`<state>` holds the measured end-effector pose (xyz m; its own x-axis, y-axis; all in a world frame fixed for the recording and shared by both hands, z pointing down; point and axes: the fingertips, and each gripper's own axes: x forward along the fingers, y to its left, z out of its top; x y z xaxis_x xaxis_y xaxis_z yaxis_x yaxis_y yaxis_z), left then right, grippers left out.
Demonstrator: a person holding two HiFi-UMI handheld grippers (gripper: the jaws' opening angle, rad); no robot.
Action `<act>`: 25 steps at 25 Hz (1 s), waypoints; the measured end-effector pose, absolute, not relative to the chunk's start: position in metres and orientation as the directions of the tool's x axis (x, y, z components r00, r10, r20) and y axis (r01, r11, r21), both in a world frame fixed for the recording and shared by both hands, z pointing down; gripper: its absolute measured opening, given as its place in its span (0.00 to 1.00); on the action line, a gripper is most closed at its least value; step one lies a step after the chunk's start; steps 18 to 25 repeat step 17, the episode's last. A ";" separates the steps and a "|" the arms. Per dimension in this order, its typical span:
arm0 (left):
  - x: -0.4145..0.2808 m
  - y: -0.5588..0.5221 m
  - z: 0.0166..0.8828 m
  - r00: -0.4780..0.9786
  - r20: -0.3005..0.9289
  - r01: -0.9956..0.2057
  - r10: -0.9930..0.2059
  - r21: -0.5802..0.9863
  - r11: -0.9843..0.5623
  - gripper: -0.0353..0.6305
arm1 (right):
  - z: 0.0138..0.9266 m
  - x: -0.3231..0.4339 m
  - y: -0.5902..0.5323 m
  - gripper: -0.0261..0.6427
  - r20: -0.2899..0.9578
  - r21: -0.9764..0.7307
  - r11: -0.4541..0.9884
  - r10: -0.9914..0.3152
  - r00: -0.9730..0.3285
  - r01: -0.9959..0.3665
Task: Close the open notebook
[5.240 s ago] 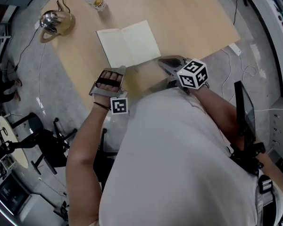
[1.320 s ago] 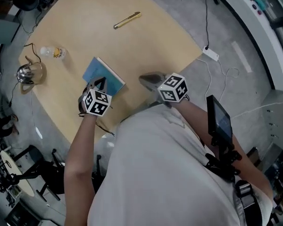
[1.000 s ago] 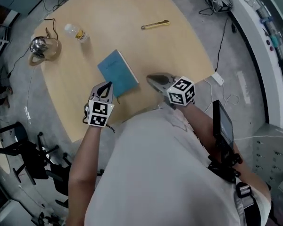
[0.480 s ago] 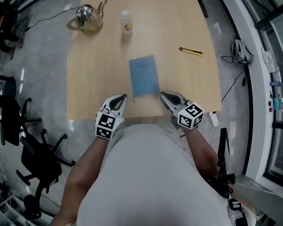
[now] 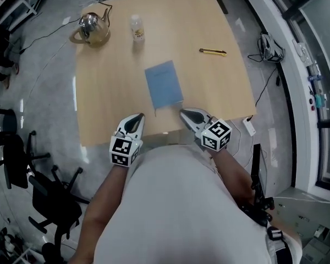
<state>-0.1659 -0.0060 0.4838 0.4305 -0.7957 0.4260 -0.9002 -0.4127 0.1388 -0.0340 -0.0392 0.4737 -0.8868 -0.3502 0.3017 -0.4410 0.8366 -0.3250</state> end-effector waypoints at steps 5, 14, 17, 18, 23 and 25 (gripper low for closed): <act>-0.162 0.004 0.493 0.449 0.440 -0.890 -0.778 0.150 -0.430 0.06 | 0.476 -0.030 -0.028 0.06 0.309 -0.331 0.821 -0.372 -0.875 -0.466; -0.154 0.008 0.496 0.462 0.451 -0.883 -0.764 0.149 -0.446 0.06 | 0.481 -0.024 -0.025 0.06 0.311 -0.339 0.810 -0.383 -0.870 -0.478; -0.147 0.006 0.496 0.465 0.450 -0.881 -0.762 0.148 -0.450 0.06 | 0.482 -0.021 -0.027 0.06 0.310 -0.339 0.812 -0.380 -0.871 -0.475; -0.147 0.006 0.496 0.465 0.450 -0.881 -0.762 0.148 -0.450 0.06 | 0.482 -0.021 -0.027 0.06 0.310 -0.339 0.812 -0.380 -0.871 -0.475; -0.147 0.006 0.496 0.465 0.450 -0.881 -0.762 0.148 -0.450 0.06 | 0.482 -0.021 -0.027 0.06 0.310 -0.339 0.812 -0.380 -0.871 -0.475; -0.147 0.006 0.496 0.465 0.450 -0.881 -0.762 0.148 -0.450 0.06 | 0.482 -0.021 -0.027 0.06 0.310 -0.339 0.812 -0.380 -0.871 -0.475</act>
